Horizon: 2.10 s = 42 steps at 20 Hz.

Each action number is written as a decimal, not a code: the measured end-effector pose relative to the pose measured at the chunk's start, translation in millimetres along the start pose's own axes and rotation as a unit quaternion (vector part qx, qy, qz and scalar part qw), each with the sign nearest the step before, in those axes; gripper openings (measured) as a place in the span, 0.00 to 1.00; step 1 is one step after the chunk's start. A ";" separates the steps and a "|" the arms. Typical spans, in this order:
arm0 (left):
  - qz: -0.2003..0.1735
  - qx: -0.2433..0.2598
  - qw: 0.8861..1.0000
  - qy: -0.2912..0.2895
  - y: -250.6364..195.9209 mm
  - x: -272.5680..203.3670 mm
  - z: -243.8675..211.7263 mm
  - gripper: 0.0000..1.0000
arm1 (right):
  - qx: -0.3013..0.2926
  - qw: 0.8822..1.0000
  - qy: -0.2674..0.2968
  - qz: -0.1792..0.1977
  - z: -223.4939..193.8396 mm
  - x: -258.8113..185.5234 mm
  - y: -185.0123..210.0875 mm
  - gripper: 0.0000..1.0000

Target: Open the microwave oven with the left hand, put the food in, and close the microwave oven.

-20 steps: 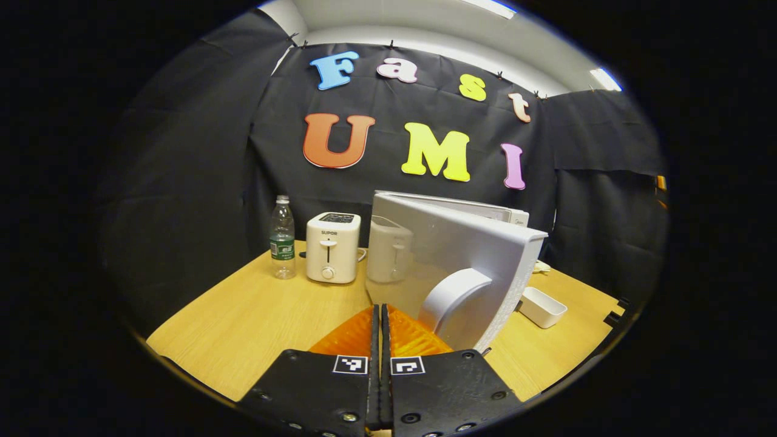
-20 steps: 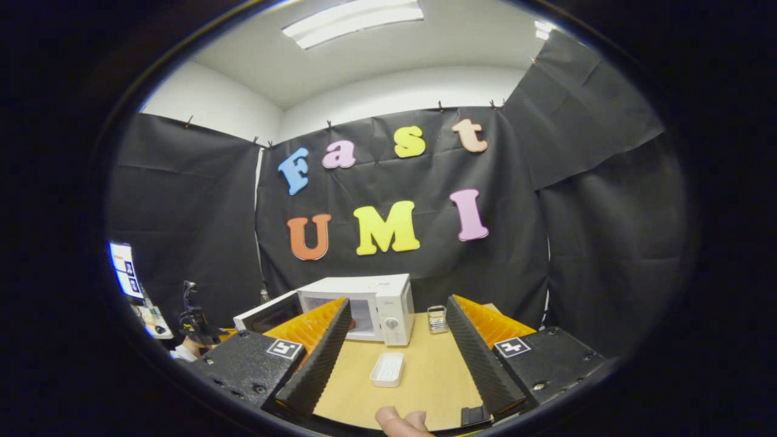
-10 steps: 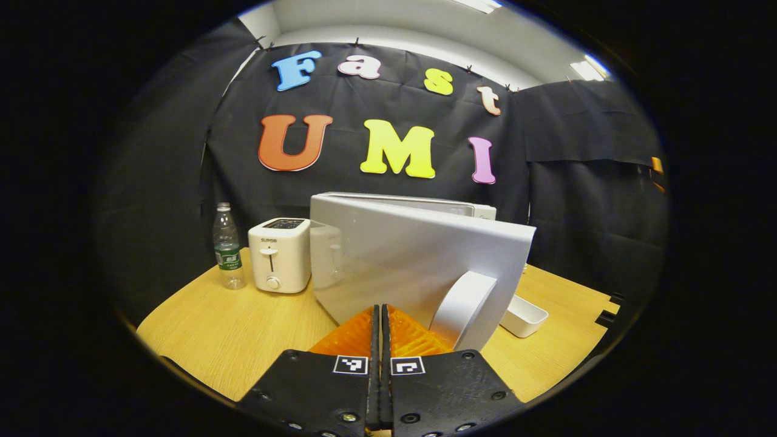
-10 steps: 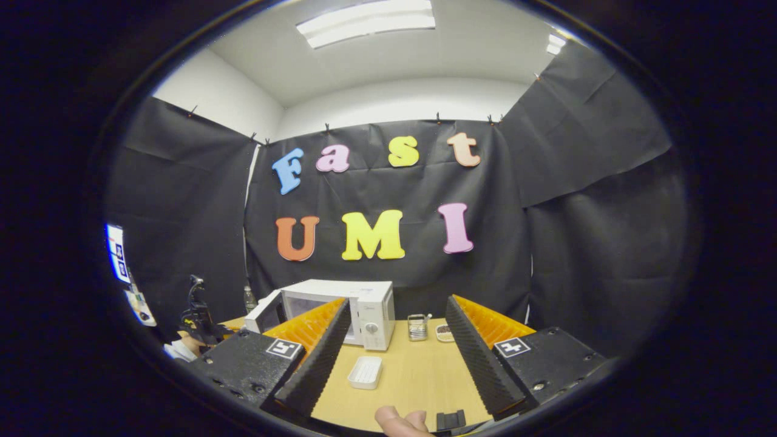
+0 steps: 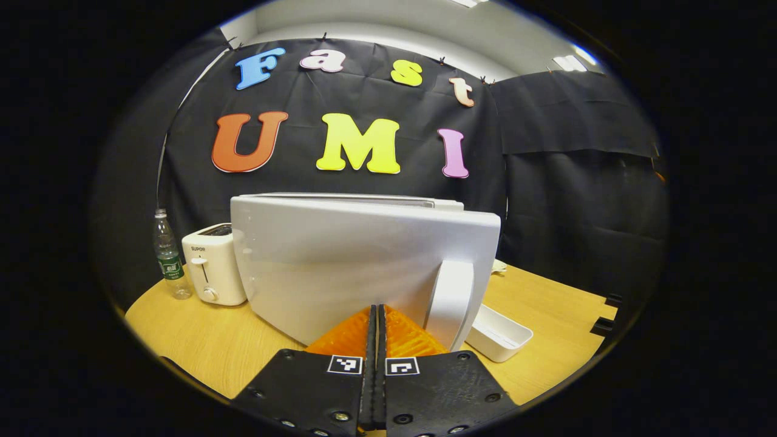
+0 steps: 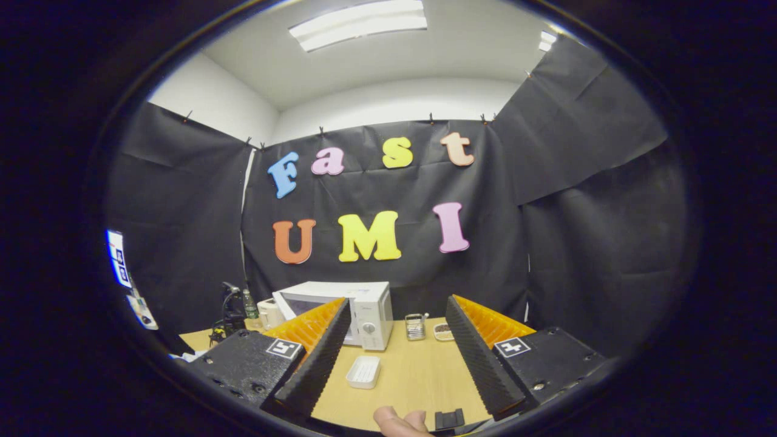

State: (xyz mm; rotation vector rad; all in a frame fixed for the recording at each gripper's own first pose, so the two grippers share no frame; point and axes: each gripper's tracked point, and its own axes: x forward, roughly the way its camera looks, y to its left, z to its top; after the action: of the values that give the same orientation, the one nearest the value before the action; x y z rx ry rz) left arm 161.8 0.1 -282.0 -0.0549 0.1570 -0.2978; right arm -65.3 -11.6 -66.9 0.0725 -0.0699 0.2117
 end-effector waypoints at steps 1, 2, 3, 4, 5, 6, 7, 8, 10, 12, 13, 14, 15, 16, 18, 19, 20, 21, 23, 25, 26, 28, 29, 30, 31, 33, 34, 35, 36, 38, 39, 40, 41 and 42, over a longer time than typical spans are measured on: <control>-0.001 -0.001 1.000 -0.001 -5.8 8.3 1.0 0.00 | -0.001 1.000 -0.002 -0.002 -0.5 0.8 -3.3 1.00; -0.001 0.000 1.000 -0.004 -9.7 15.0 2.9 0.00 | -0.001 1.000 -0.002 -0.004 -2.0 1.2 -7.1 1.00; -0.001 0.002 1.000 -0.004 -13.6 23.5 4.2 0.00 | -0.001 1.000 0.000 -0.005 -5.2 1.1 -10.0 1.00; 0.000 0.003 1.000 -0.005 -17.9 31.1 5.2 0.00 | 0.001 1.000 0.001 -0.005 -7.6 1.4 -13.3 1.00; 0.004 0.006 1.000 -0.007 -20.5 38.0 8.2 0.00 | 0.003 1.000 0.002 -0.004 -10.1 2.8 -16.5 1.00; 0.005 0.006 1.000 -0.010 -24.3 43.9 10.6 0.00 | 0.004 1.000 0.004 -0.003 -12.4 4.2 -19.0 1.00; 0.008 0.006 1.000 -0.015 -27.3 50.1 14.5 0.00 | 0.005 1.000 0.006 -0.003 -14.6 8.3 -22.5 1.00; 0.011 0.007 1.000 -0.019 -30.0 56.5 16.7 0.00 | 0.005 1.000 0.007 -0.003 -16.7 12.0 -26.5 1.00; 0.019 0.009 1.000 -0.020 -33.3 71.7 17.9 0.00 | 0.008 1.000 0.012 -0.004 -21.9 19.2 -34.6 1.00; 0.020 0.007 1.000 -0.020 -39.2 84.7 17.9 0.00 | 0.013 1.000 0.018 -0.005 -28.3 28.5 -42.5 1.00; 0.020 0.006 1.000 -0.023 -40.6 90.6 19.7 0.00 | 0.014 1.000 0.022 -0.003 -31.1 32.3 -45.7 1.00; 0.022 0.002 1.000 -0.022 -40.9 97.0 19.1 0.00 | 0.014 1.000 0.026 -0.005 -34.0 37.9 -50.8 0.89; 0.025 -0.001 0.999 -0.021 -40.8 103.6 19.4 0.00 | 0.014 0.999 0.030 -0.010 -35.4 43.2 -56.6 0.89; 0.028 -0.004 0.999 -0.023 -41.4 109.7 21.7 0.00 | 0.009 0.999 0.029 -0.012 -36.3 47.2 -61.4 0.89; 0.034 -0.012 0.999 -0.025 -41.1 121.8 24.6 0.00 | -0.001 1.000 0.027 -0.012 -37.1 52.3 -65.0 1.00; 0.037 -0.013 0.999 -0.024 -41.0 127.8 25.6 0.00 | -0.003 1.000 0.029 -0.009 -39.5 54.9 -66.4 1.00; 0.039 -0.013 0.999 -0.025 -40.8 134.4 27.5 0.00 | -0.003 1.000 0.030 -0.007 -41.3 57.0 -67.4 1.00; 0.043 -0.013 0.999 -0.023 -40.4 140.6 27.8 0.00 | -0.002 0.999 0.032 -0.007 -43.5 59.0 -69.3 1.00; 0.052 -0.017 0.998 -0.023 -38.4 152.0 30.8 0.00 | 0.003 0.999 0.037 -0.008 -49.4 61.4 -75.3 1.00; 0.060 -0.017 0.998 -0.006 -36.1 169.3 25.6 0.00 | 0.019 0.999 0.046 0.008 -54.8 58.5 -70.5 1.00; 0.067 -0.014 0.998 -0.001 -33.8 171.3 25.2 0.00 | 0.028 0.998 0.045 0.017 -54.6 56.2 -66.2 1.00; 0.070 -0.014 0.997 0.006 -30.5 176.3 26.4 0.00 | 0.026 0.998 0.046 0.020 -56.0 52.1 -69.2 1.00; 0.069 -0.025 0.997 -0.003 -29.9 173.7 31.1 0.02 | 0.024 0.999 0.044 0.017 -54.4 49.6 -71.9 1.00; 0.066 -0.034 0.997 0.010 -31.4 175.3 25.1 0.01 | 0.024 0.999 0.040 0.013 -51.4 48.5 -73.0 1.00; 0.070 -0.032 0.997 0.004 -28.0 174.9 26.8 0.01 | 0.023 0.999 0.038 0.008 -49.6 46.7 -75.1 1.00; 0.064 -0.037 0.997 0.007 -29.4 174.0 24.7 0.01 | 0.017 0.999 0.038 0.000 -47.1 43.1 -75.7 1.00; 0.065 -0.038 0.997 0.007 -28.0 174.9 26.8 0.01 | 0.017 0.999 0.038 -0.001 -46.9 39.6 -75.6 1.00; 0.064 -0.038 0.997 0.008 -27.9 173.4 27.3 0.01 | 0.019 0.999 0.037 -0.001 -45.5 37.0 -73.8 1.00; 0.065 -0.036 0.997 0.009 -28.4 173.9 26.8 0.01 | 0.021 0.999 0.036 0.001 -44.3 35.3 -72.0 1.00; 0.068 -0.026 0.997 0.014 -28.8 173.6 25.5 0.01 | 0.018 0.999 0.034 -0.001 -42.7 33.8 -69.4 1.00; 0.075 -0.019 0.997 0.019 -26.8 172.5 23.8 0.01 | 0.017 0.999 0.034 -0.001 -41.7 33.8 -67.5 1.00; 0.070 -0.017 0.997 0.027 -28.7 172.1 20.2 0.01 | 0.017 0.999 0.035 -0.001 -42.2 33.5 -64.9 1.00; 0.060 -0.017 0.998 0.032 -33.0 168.8 17.9 0.01 | 0.018 0.999 0.036 -0.002 -42.1 32.8 -63.1 1.00; 0.053 -0.016 0.998 0.033 -35.6 166.4 16.3 0.01 | 0.017 0.999 0.037 -0.004 -43.3 34.0 -62.3 1.00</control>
State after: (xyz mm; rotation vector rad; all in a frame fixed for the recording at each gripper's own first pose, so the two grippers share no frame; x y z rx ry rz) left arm 311.2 -82.7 -287.4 -0.0690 0.2295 -0.1913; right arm -16.2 -61.8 -111.4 0.0988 0.0081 0.2078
